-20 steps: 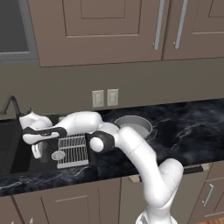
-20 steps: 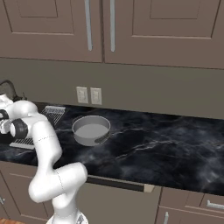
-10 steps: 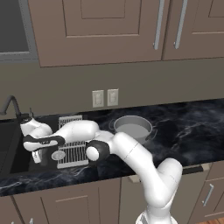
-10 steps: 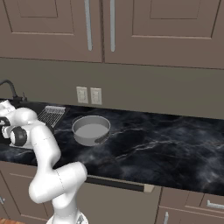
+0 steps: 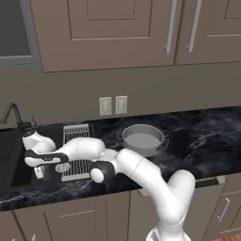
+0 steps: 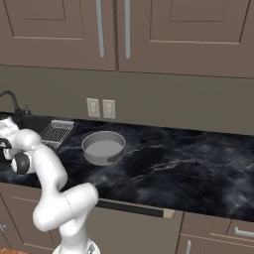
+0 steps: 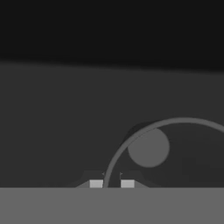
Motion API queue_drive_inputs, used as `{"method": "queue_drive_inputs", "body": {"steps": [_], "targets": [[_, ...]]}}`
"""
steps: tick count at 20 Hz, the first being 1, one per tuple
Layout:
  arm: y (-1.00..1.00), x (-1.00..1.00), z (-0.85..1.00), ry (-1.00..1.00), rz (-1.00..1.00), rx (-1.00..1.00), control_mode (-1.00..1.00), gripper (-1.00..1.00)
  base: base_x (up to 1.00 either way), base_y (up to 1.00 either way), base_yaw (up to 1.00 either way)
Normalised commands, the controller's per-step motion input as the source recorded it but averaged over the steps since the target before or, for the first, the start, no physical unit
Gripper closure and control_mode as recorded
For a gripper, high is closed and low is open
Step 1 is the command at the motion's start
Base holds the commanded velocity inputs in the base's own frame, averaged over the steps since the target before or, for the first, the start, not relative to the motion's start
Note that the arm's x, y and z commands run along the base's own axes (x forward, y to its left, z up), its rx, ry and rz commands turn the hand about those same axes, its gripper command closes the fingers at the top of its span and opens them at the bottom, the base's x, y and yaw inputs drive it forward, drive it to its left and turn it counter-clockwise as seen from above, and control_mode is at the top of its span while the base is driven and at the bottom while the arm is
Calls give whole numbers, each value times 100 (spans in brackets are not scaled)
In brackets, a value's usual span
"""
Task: Place the pot in the left basin and the glass cup in the right basin of the sink.
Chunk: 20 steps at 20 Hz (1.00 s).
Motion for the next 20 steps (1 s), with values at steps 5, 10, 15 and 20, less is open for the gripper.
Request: {"method": "queue_drive_inputs", "body": {"steps": [5, 10, 15, 20], "targets": [[11, 6, -8, 0, 0, 0, -100, -100, 0, 0, 0], [-2, 7, 0, 3, 1, 0, -100, -100, 0, 0, 0], [-1, 9, 22, 10, 2, -2, -100, -100, 0, 0, 0], [6, 0, 78, 15, 3, -1, -100, -100, 0, 0, 0]]}}
